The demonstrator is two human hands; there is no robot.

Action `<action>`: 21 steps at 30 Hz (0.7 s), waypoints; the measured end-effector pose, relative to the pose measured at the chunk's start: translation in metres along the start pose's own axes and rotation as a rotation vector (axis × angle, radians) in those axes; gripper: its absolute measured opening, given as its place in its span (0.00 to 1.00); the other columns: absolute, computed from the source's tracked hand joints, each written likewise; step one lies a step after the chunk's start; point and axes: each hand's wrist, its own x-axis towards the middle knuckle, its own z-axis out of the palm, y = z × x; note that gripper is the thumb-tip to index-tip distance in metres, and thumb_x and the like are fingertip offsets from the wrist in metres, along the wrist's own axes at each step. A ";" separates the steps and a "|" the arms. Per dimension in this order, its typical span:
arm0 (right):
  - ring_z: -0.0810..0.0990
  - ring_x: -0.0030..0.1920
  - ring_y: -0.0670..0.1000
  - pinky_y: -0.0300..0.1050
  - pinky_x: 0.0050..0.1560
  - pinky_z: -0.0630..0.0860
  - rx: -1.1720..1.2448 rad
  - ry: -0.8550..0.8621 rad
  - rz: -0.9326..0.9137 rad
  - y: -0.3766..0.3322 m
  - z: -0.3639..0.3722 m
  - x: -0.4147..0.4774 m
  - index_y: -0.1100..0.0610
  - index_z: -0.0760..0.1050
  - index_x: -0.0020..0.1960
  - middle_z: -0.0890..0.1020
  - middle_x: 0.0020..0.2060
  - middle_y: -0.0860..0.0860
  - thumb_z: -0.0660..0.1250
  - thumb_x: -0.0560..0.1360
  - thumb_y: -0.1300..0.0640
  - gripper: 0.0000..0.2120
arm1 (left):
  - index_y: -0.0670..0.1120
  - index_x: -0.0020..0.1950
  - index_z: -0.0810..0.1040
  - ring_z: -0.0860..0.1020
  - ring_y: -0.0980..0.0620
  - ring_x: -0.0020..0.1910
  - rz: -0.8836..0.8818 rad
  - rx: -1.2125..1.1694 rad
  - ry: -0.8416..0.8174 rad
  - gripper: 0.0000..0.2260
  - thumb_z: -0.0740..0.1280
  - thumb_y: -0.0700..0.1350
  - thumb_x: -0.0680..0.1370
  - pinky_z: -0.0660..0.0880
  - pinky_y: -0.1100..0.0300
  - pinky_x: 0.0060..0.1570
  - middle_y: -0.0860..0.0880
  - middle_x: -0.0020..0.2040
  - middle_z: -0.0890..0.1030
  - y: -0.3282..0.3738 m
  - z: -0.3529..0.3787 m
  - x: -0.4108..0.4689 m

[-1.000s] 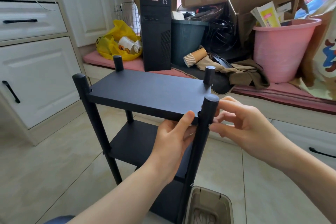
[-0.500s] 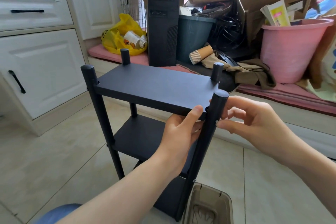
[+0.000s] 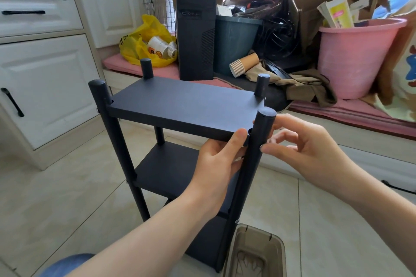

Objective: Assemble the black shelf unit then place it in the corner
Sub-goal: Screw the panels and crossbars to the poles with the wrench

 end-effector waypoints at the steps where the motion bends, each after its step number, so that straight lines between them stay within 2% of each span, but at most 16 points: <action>1: 0.77 0.41 0.51 0.48 0.44 0.79 0.000 0.002 0.003 0.000 0.000 -0.001 0.42 0.80 0.58 0.79 0.47 0.48 0.73 0.69 0.52 0.18 | 0.44 0.58 0.80 0.84 0.45 0.57 -0.002 -0.001 -0.003 0.17 0.68 0.55 0.76 0.78 0.45 0.63 0.43 0.57 0.86 0.000 0.000 0.000; 3: 0.77 0.42 0.49 0.47 0.44 0.79 0.009 0.024 0.010 0.001 0.002 -0.003 0.37 0.80 0.56 0.77 0.46 0.46 0.72 0.68 0.51 0.18 | 0.43 0.57 0.81 0.84 0.44 0.57 -0.006 -0.002 -0.003 0.17 0.68 0.54 0.76 0.78 0.45 0.63 0.43 0.57 0.85 0.001 0.000 -0.001; 6: 0.76 0.40 0.49 0.45 0.46 0.77 0.027 0.089 0.028 0.004 0.009 -0.006 0.38 0.80 0.58 0.77 0.45 0.50 0.73 0.72 0.57 0.19 | 0.40 0.60 0.80 0.83 0.43 0.58 -0.021 0.011 0.009 0.20 0.68 0.53 0.77 0.76 0.45 0.65 0.42 0.58 0.85 0.004 0.001 -0.002; 8: 0.78 0.41 0.48 0.38 0.46 0.75 0.054 0.105 0.048 0.005 0.013 -0.008 0.39 0.79 0.59 0.79 0.47 0.51 0.72 0.74 0.61 0.21 | 0.38 0.61 0.80 0.83 0.44 0.59 -0.023 0.032 0.020 0.21 0.67 0.53 0.77 0.76 0.45 0.66 0.42 0.58 0.85 0.007 0.002 -0.003; 10: 0.83 0.46 0.45 0.35 0.47 0.76 0.153 0.084 0.103 0.003 0.014 -0.009 0.40 0.79 0.60 0.84 0.49 0.48 0.70 0.76 0.62 0.20 | 0.38 0.62 0.80 0.83 0.45 0.59 -0.020 0.049 0.040 0.22 0.67 0.53 0.76 0.76 0.45 0.66 0.43 0.58 0.85 0.008 0.002 -0.003; 13: 0.85 0.52 0.45 0.32 0.47 0.77 0.313 0.021 0.175 -0.002 0.011 -0.007 0.48 0.79 0.61 0.86 0.51 0.46 0.69 0.76 0.65 0.18 | 0.40 0.61 0.82 0.84 0.48 0.58 -0.060 0.069 0.067 0.23 0.68 0.55 0.74 0.76 0.47 0.66 0.45 0.56 0.86 0.012 0.002 -0.005; 16: 0.85 0.53 0.46 0.31 0.50 0.77 0.344 0.017 0.191 -0.005 0.007 -0.004 0.54 0.80 0.61 0.87 0.50 0.49 0.70 0.75 0.67 0.17 | 0.46 0.53 0.86 0.85 0.52 0.52 -0.092 0.261 0.082 0.24 0.68 0.63 0.71 0.77 0.51 0.62 0.49 0.49 0.88 0.016 0.001 -0.010; 17: 0.85 0.53 0.47 0.30 0.49 0.77 0.350 0.025 0.204 -0.005 0.006 -0.003 0.54 0.81 0.60 0.87 0.50 0.49 0.70 0.74 0.67 0.17 | 0.47 0.48 0.87 0.86 0.54 0.47 -0.028 0.407 0.122 0.24 0.67 0.66 0.70 0.79 0.54 0.58 0.51 0.44 0.88 0.016 -0.001 -0.012; 18: 0.85 0.52 0.47 0.30 0.49 0.77 0.351 0.032 0.221 -0.005 0.005 -0.002 0.53 0.81 0.60 0.87 0.49 0.49 0.71 0.74 0.67 0.17 | 0.48 0.41 0.86 0.85 0.56 0.41 0.108 0.612 0.172 0.24 0.65 0.68 0.71 0.79 0.58 0.52 0.53 0.38 0.86 0.016 -0.004 -0.013; 20: 0.85 0.52 0.47 0.31 0.48 0.78 0.338 0.028 0.259 -0.003 0.003 -0.001 0.51 0.81 0.60 0.87 0.49 0.49 0.72 0.73 0.65 0.17 | 0.48 0.31 0.81 0.80 0.54 0.29 0.504 1.081 0.247 0.26 0.64 0.67 0.76 0.75 0.62 0.36 0.54 0.27 0.80 0.021 -0.013 -0.015; 21: 0.85 0.52 0.46 0.34 0.50 0.79 0.331 0.017 0.281 -0.003 0.001 0.000 0.50 0.82 0.60 0.87 0.49 0.49 0.73 0.73 0.63 0.18 | 0.47 0.30 0.78 0.76 0.55 0.28 0.699 1.230 0.265 0.24 0.66 0.64 0.78 0.73 0.61 0.32 0.55 0.27 0.77 0.025 -0.015 -0.014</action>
